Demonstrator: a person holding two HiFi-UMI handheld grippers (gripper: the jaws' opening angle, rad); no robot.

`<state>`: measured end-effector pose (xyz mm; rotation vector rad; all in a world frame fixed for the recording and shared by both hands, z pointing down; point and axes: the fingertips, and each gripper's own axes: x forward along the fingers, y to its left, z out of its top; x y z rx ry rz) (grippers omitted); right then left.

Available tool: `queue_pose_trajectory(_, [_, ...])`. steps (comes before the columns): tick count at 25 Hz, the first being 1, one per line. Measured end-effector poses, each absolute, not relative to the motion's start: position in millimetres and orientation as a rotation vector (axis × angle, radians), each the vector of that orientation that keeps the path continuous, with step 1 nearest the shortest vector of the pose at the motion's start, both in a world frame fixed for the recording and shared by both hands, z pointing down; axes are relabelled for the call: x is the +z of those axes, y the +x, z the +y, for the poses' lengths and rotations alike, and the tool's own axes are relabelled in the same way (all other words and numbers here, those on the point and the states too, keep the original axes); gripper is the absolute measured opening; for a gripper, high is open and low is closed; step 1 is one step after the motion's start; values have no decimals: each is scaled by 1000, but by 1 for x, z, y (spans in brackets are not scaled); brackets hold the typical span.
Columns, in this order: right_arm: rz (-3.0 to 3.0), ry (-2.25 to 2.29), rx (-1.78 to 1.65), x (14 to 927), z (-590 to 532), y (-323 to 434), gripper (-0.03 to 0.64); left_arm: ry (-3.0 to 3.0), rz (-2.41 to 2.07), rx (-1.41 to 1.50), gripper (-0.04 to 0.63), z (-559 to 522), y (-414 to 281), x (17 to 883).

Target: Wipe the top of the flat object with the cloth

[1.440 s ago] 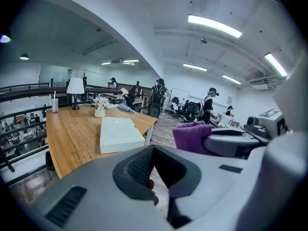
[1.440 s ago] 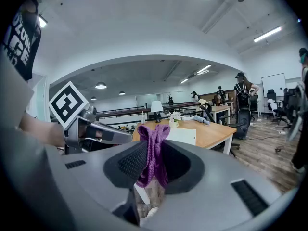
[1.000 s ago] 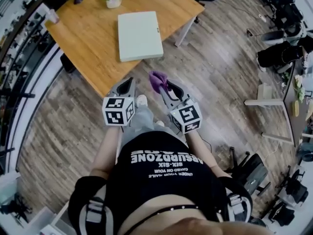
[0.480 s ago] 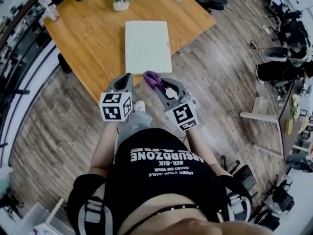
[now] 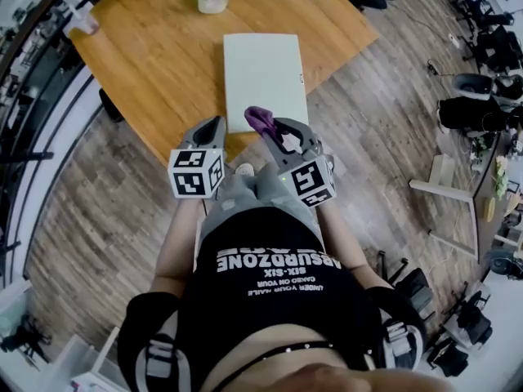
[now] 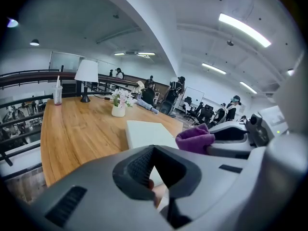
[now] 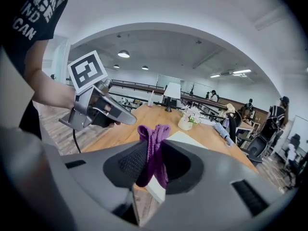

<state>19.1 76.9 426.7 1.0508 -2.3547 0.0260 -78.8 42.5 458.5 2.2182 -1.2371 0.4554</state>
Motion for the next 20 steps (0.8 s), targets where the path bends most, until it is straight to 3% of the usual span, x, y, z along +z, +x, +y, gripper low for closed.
queue_pose_trajectory(20, [-2179, 786, -251, 455, -69, -6, 110, 2092, -1111, 506, 5, -37, -84, 515])
